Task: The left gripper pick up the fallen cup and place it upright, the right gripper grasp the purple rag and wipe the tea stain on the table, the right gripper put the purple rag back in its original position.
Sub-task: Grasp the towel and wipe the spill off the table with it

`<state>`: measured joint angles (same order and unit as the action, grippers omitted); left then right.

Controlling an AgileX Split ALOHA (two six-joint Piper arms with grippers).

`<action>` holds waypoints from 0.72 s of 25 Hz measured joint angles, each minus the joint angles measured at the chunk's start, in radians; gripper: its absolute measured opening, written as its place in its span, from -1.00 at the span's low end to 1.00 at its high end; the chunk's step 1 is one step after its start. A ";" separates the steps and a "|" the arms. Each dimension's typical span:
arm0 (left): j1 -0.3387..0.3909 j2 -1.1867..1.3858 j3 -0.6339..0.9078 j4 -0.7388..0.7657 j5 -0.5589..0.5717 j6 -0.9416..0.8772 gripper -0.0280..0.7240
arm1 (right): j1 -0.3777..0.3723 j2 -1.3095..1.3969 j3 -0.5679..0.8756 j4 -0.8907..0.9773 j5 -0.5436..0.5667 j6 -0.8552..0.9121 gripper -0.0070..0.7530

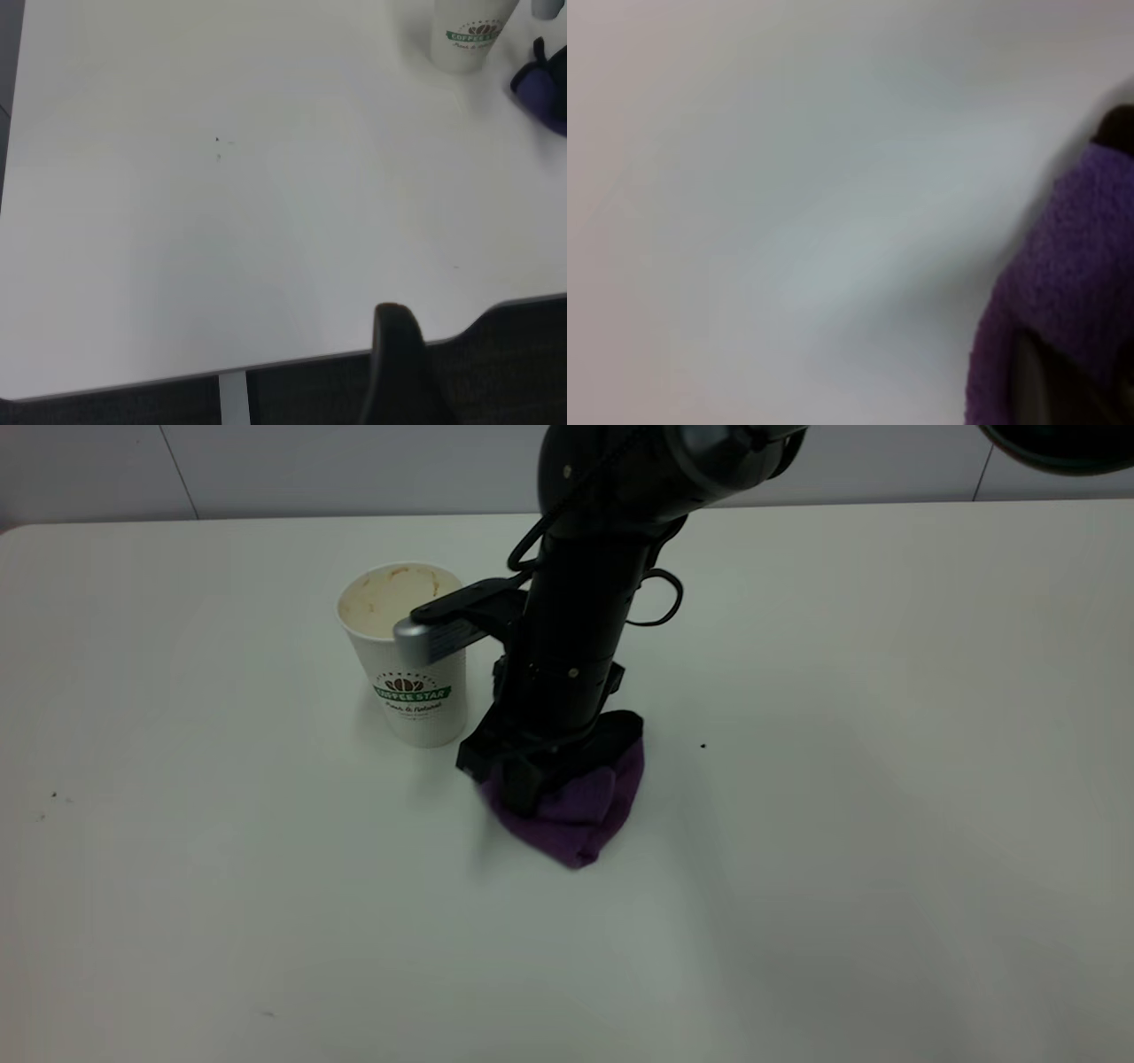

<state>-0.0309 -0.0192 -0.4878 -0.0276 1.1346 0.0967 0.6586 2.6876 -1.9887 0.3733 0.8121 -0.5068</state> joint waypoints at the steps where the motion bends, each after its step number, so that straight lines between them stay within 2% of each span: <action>1: 0.000 0.000 0.000 0.000 0.000 0.000 0.37 | 0.016 0.000 0.000 0.005 0.020 -0.018 -0.87; 5: 0.000 0.000 0.000 0.000 0.000 0.000 0.37 | 0.055 0.000 0.000 0.007 0.054 -0.053 -0.87; 9: 0.000 0.000 0.000 0.000 0.000 0.000 0.37 | 0.039 0.000 0.000 -0.045 0.033 -0.012 -0.87; 12: 0.000 0.000 0.000 0.000 0.000 0.000 0.37 | -0.008 0.000 0.000 -0.116 0.019 0.054 -0.87; 18: 0.000 0.000 0.000 0.000 0.000 0.000 0.37 | -0.161 -0.001 -0.005 -0.204 0.016 0.129 -0.87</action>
<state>-0.0309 -0.0192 -0.4878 -0.0276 1.1346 0.0967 0.4980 2.6868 -1.9940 0.1698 0.8283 -0.3781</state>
